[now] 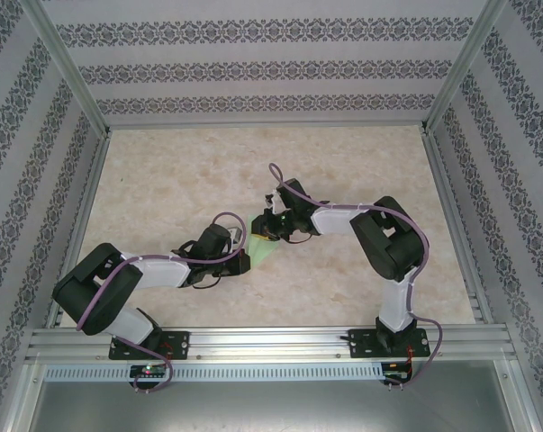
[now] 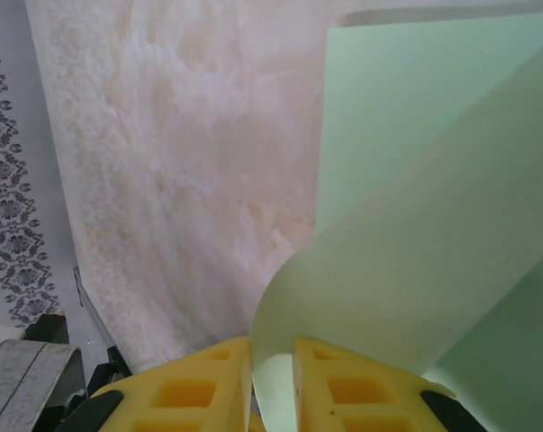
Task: Fold a paper plane with a square sheet of paper (pick it up from the middle)
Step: Fourth fold the wing at the center of the table.
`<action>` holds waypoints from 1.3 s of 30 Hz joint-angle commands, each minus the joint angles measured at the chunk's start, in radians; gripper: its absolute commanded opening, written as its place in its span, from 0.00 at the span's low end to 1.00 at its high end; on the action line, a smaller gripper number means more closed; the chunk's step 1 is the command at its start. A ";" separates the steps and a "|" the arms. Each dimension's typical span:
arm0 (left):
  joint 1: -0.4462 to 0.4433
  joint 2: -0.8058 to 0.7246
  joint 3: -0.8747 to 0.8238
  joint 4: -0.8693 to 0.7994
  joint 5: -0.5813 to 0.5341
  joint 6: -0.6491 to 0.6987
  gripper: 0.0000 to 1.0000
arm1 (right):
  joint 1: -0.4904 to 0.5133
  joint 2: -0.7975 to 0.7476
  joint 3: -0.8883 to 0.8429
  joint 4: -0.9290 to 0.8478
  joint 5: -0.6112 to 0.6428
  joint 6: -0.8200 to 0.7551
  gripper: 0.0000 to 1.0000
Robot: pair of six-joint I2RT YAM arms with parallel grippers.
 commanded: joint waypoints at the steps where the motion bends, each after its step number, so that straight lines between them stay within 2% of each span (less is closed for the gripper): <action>1: 0.013 -0.011 -0.008 -0.065 -0.022 -0.007 0.06 | 0.014 0.026 0.027 0.026 -0.019 -0.002 0.19; 15: 0.013 -0.041 0.000 -0.109 -0.036 0.003 0.10 | 0.012 0.071 0.046 0.039 -0.021 -0.002 0.19; 22: 0.014 -0.029 0.016 -0.139 -0.039 0.012 0.04 | 0.010 0.102 0.056 0.043 -0.030 -0.004 0.19; 29: 0.013 -0.004 0.029 -0.159 -0.037 0.015 0.04 | 0.010 0.126 0.077 0.026 -0.030 -0.008 0.19; 32: 0.013 -0.010 0.025 -0.173 -0.054 0.012 0.07 | 0.010 0.129 0.075 -0.007 -0.004 -0.025 0.19; 39: 0.013 -0.077 0.024 -0.220 -0.079 0.001 0.21 | 0.013 0.159 0.088 -0.092 0.028 -0.053 0.18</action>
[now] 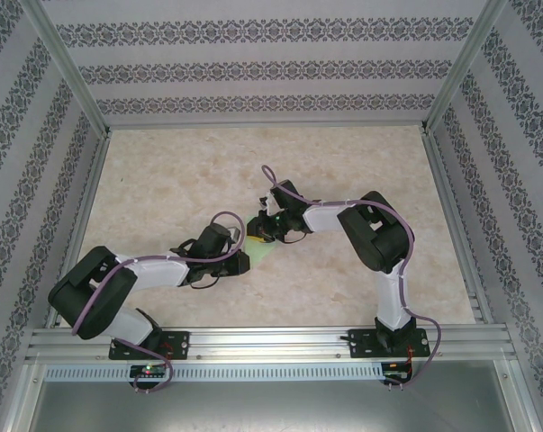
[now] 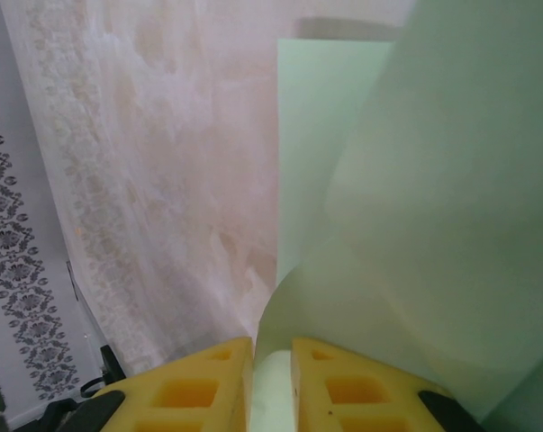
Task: Fold a paper plane with a square sheet of paper (pick it up from the middle)
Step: Fourth fold the wing at the center of the table.
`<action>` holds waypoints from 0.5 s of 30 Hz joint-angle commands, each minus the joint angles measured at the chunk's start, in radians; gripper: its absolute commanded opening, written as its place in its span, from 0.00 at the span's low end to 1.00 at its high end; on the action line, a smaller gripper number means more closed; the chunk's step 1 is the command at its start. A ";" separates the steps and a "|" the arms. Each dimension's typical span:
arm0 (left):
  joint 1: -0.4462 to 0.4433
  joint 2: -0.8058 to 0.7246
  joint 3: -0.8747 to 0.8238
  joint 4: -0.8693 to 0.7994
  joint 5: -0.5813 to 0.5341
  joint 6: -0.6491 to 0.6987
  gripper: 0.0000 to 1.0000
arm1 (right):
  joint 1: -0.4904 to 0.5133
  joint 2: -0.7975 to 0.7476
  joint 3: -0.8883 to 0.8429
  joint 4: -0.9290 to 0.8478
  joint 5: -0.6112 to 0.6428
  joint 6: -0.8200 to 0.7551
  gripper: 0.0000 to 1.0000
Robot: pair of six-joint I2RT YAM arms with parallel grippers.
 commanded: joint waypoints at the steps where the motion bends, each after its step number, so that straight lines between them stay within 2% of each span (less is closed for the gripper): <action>1: 0.014 -0.053 -0.001 -0.115 -0.052 -0.001 0.22 | 0.007 0.047 0.011 -0.086 0.073 -0.046 0.18; 6: 0.014 -0.160 -0.003 -0.172 -0.079 -0.002 0.26 | 0.016 0.045 0.024 -0.137 0.096 -0.070 0.18; 15: 0.014 -0.144 0.018 -0.153 -0.023 0.009 0.26 | 0.023 0.044 0.028 -0.143 0.104 -0.061 0.18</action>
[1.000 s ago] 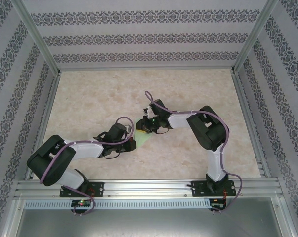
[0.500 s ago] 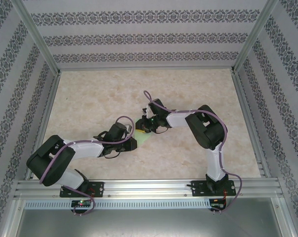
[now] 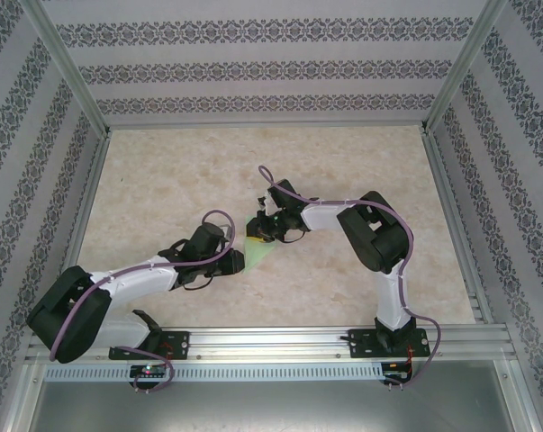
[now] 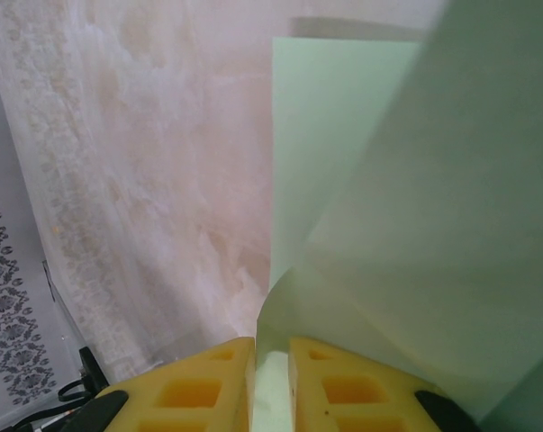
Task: Fold a paper plane with a square sheet of paper (pick it up from the middle)
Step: Fourth fold the wing at the center of the table.
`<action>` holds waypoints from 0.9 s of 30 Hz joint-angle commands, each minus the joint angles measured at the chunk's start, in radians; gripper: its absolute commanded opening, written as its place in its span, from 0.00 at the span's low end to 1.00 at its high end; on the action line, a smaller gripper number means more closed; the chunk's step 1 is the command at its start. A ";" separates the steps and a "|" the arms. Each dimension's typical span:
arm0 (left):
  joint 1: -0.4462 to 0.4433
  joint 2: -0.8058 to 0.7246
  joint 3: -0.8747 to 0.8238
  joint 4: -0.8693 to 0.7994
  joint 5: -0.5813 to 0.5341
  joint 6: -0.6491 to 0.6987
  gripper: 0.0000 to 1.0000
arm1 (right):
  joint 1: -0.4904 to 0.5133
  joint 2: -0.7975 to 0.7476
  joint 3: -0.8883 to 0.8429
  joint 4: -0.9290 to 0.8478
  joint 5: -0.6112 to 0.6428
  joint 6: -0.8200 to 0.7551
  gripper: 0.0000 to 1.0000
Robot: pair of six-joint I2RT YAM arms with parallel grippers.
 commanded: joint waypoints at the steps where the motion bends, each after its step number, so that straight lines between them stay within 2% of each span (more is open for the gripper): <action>1: 0.014 0.027 0.024 -0.002 0.036 0.014 0.26 | 0.011 0.043 -0.002 -0.071 0.068 -0.021 0.18; 4: 0.014 0.065 0.031 0.021 0.063 0.020 0.26 | 0.012 0.043 0.001 -0.071 0.069 -0.018 0.18; 13: 0.012 0.115 0.061 0.040 0.042 0.019 0.26 | 0.014 0.041 -0.002 -0.070 0.077 -0.011 0.18; 21: 0.012 0.155 0.064 0.022 0.048 0.032 0.09 | 0.013 0.041 -0.006 -0.061 0.080 -0.002 0.18; 27: 0.012 0.162 0.055 0.004 0.039 0.036 0.04 | 0.013 0.043 -0.005 -0.061 0.082 0.000 0.18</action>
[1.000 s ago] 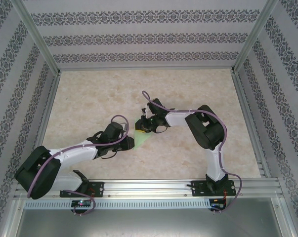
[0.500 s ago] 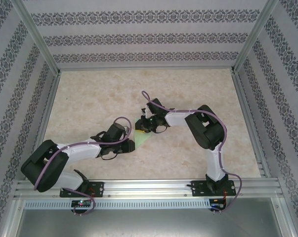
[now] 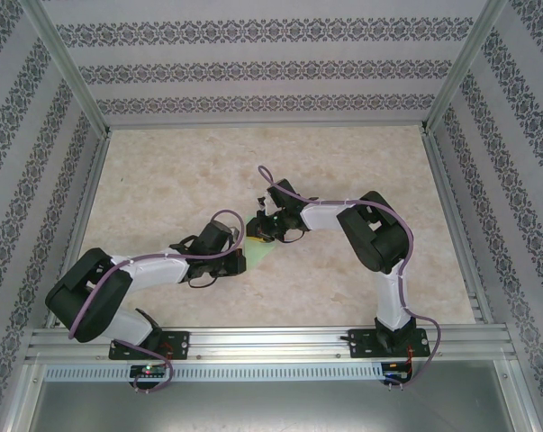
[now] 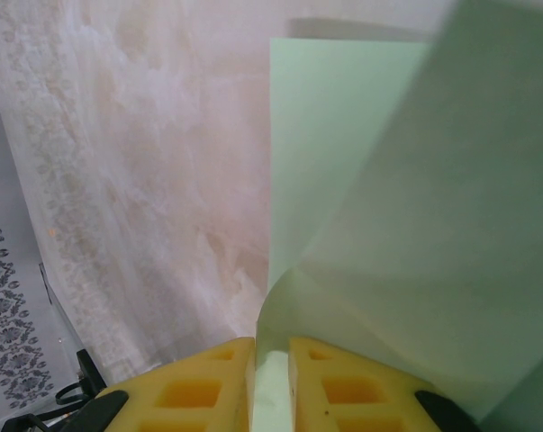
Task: Fold a paper plane with a square sheet of paper (pick it up from the middle)
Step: Fourth fold the wing at the center of the table.
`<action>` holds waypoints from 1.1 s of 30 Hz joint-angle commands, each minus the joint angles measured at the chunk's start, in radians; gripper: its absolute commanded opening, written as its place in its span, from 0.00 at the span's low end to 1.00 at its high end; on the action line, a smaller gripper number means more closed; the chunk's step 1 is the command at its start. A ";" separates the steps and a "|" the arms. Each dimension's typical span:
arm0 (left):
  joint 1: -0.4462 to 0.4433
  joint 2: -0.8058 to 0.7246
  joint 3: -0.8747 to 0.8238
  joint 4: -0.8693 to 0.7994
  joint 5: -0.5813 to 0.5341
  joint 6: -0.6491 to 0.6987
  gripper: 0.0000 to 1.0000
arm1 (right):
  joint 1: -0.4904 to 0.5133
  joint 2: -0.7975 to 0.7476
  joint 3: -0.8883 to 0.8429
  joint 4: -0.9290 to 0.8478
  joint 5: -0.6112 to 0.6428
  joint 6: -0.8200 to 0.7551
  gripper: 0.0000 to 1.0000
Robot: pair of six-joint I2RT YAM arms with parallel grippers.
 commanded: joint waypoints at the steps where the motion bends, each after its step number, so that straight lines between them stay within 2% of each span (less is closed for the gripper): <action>1: 0.012 0.015 0.001 -0.008 -0.007 0.024 0.03 | 0.012 0.043 -0.012 -0.050 0.072 -0.002 0.18; 7: 0.012 -0.007 -0.042 -0.050 -0.007 -0.007 0.01 | 0.012 0.047 -0.012 -0.062 0.090 0.000 0.18; 14: 0.012 -0.029 0.000 -0.158 -0.028 0.021 0.03 | 0.014 0.049 -0.009 -0.074 0.100 -0.002 0.18; 19: 0.012 -0.110 0.012 -0.176 -0.036 0.006 0.12 | 0.014 0.052 -0.009 -0.080 0.106 -0.005 0.18; 24: 0.012 -0.174 0.062 -0.193 -0.043 0.011 0.16 | 0.015 0.052 -0.008 -0.079 0.109 0.000 0.18; 33: 0.012 -0.061 0.147 -0.086 0.036 0.017 0.13 | 0.015 0.053 -0.011 -0.076 0.109 0.003 0.17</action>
